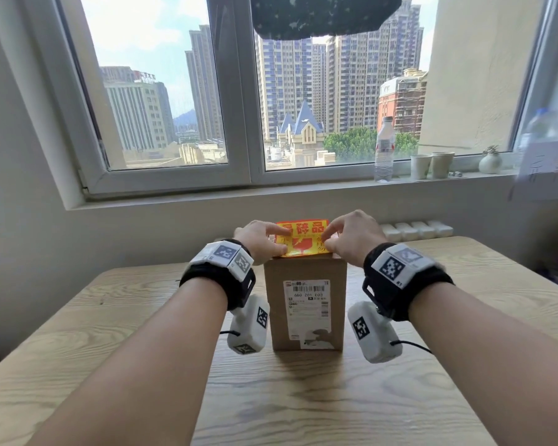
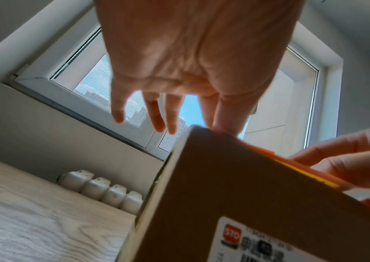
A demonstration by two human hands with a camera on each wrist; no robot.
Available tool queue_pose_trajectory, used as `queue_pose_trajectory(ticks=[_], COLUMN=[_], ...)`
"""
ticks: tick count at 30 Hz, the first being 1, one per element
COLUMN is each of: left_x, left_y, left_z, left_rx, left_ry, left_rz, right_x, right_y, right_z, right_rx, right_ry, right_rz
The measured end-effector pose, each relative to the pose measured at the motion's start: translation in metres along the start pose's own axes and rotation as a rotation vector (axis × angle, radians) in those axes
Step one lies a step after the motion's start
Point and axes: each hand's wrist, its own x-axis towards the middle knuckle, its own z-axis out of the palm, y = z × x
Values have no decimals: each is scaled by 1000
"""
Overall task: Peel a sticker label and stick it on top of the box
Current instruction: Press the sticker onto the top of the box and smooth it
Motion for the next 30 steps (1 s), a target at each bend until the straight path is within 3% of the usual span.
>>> queue_pose_trajectory(ticks=[3, 7, 11, 16, 20, 30], left_x=[-2, -5, -3, -4, 5, 6], left_y=[2, -9, -2, 26, 13, -9], left_z=[3, 3, -7, -1, 4, 3], left_rx=[5, -151, -189, -211, -184, -293], left_ry=[-24, -145, -211, -252, -210, -205], left_rz=[50, -12, -40, -27, -57, -205], right_x=[-2, 4, 9, 17, 18, 25], right_y=[-8, 4, 5, -9, -4, 3], right_z=[12, 14, 5, 13, 21, 34], right_rx=[-81, -39, -65, -19, 95, 88], right_ry=[-130, -249, -306, -324, -300, -222], right_rz=[-56, 50, 61, 60, 94, 200])
